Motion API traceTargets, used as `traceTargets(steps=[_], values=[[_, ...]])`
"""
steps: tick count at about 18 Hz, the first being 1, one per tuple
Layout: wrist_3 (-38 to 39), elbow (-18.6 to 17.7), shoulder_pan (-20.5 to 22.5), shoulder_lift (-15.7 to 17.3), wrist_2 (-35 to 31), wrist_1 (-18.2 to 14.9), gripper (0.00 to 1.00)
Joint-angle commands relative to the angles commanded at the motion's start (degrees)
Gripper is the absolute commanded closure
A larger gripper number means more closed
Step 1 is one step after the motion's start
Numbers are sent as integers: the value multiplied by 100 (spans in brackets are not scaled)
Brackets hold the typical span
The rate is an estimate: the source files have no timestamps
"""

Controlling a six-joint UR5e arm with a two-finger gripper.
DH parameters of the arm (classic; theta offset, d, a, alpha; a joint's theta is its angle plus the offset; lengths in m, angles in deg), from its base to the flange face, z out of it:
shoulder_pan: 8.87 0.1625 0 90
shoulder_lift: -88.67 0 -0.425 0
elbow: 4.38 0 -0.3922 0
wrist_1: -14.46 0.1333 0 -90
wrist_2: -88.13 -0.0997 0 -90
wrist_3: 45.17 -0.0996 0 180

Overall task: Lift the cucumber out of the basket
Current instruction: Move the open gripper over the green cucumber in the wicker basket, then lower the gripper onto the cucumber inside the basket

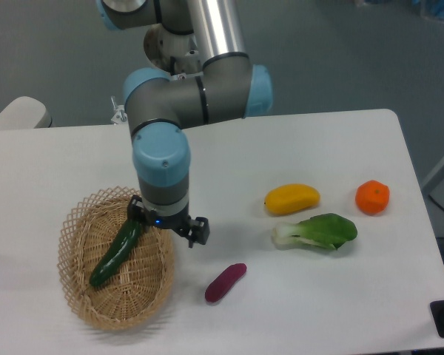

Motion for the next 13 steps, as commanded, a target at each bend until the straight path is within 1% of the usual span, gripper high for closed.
traceTargets(steps=[2, 3, 5, 7, 10, 13], values=[[0, -176, -123, -17, -9, 151, 0], [-17, -220, -185, -52, -18, 203, 0], [-17, -265, -282, -149, -35, 414, 0], [9, -282, -370, -228, -53, 476, 0], [106, -396, -379, -229, -53, 573, 0], [123, -493, -423, -237, -62, 599, 0]])
